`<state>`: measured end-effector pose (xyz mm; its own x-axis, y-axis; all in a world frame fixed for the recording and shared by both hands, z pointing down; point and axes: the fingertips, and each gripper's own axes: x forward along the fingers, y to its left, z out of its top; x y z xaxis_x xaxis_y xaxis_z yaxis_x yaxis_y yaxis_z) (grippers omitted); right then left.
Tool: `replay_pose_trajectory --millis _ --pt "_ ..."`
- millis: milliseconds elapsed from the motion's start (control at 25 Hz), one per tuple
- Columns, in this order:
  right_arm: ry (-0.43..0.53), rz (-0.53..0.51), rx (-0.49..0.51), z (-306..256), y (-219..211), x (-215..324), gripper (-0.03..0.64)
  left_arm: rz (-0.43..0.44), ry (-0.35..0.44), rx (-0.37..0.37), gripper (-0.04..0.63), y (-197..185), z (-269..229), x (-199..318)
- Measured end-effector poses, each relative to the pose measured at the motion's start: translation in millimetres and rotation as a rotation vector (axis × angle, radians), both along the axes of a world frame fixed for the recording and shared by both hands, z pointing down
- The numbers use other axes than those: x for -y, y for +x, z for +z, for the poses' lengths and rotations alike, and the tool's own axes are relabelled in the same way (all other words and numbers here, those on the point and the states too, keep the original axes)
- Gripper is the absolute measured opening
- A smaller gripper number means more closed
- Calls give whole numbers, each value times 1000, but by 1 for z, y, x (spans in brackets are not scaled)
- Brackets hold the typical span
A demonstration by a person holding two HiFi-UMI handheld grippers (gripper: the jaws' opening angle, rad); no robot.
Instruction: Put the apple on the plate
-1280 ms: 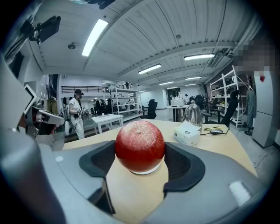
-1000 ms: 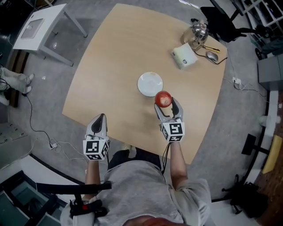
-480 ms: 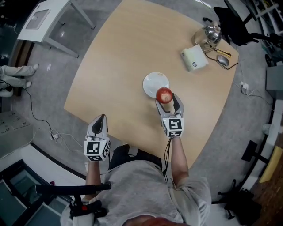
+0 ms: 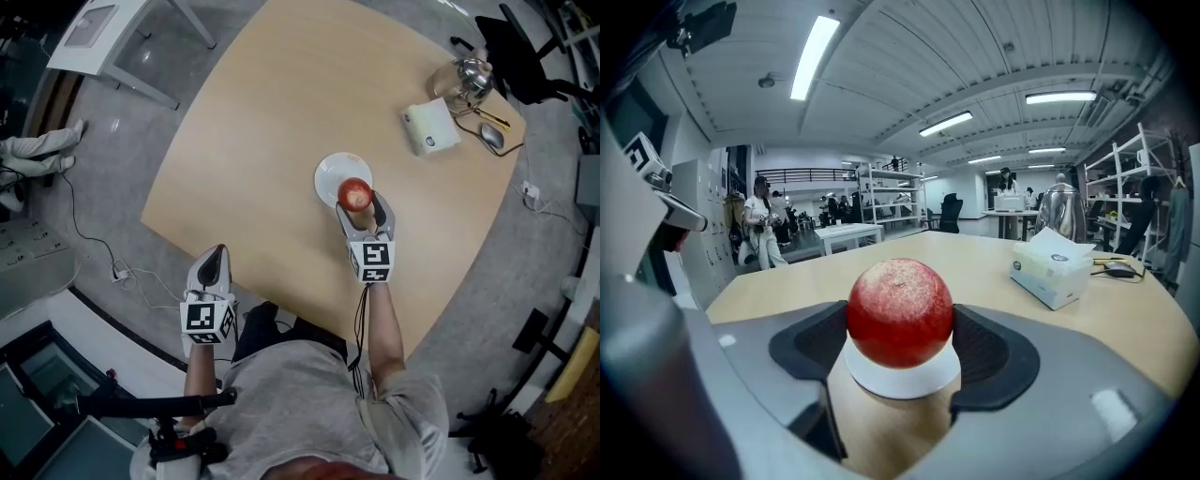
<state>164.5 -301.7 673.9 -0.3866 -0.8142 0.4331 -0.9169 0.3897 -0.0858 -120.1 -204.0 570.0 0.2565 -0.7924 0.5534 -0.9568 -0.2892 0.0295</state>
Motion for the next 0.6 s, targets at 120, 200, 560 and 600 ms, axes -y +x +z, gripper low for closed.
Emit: replay_pose_trajectory --millis 120,200,560,600 --pt "-7 -4 -1 5 -2 3 357 -10 -6 5 18 -2 1 -1" --pt "-11 -8 -3 8 -3 5 357 -14 -7 5 18 -2 2 -1" --pt "-45 -26 -18 29 -9 16 357 -28 -29 8 18 -3 10 -2" --pt "-48 -26 -20 31 -9 17 357 -28 -30 8 18 -3 10 -2"
